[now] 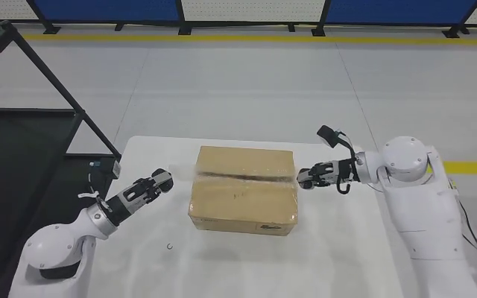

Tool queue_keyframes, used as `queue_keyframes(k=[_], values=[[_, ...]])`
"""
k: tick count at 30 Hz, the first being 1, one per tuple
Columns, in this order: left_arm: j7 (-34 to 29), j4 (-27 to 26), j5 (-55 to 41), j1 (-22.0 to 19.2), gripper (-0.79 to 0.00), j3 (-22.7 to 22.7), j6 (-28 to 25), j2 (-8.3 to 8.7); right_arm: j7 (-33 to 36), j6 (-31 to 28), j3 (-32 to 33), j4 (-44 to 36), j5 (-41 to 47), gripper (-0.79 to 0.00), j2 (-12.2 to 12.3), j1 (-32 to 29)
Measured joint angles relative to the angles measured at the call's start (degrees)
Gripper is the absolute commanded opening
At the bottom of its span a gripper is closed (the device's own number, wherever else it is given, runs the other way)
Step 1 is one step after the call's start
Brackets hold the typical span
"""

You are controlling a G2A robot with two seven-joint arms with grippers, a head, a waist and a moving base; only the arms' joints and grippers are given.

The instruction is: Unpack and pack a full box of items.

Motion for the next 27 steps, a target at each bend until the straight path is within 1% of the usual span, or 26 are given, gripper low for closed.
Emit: queue_keyframes(k=[4,10,18,27], values=[[0.3,1.2,-0.3,-0.3,-0.785,0.6,0.3,0.2,0.0,0.2,-1.9,0.8,1.4,-0.785,1.1,0.5],[0.9,3.0,-0.4,-1.5,-0.785,2.0,1.1,0.43,0.0,0.9,-4.4,3.4,3.3,-0.785,2.1,2.1],[1.1,4.5,-0.5,-2.9,-0.785,3.8,1.5,0.72,-0.5,0.8,-7.3,6.6,4.2,-0.785,2.3,4.3],[1.4,5.5,-0.8,-3.6,-0.785,5.2,1.7,1.03,-3.3,-0.2,-9.5,9.1,6.0,-0.785,2.1,5.9]])
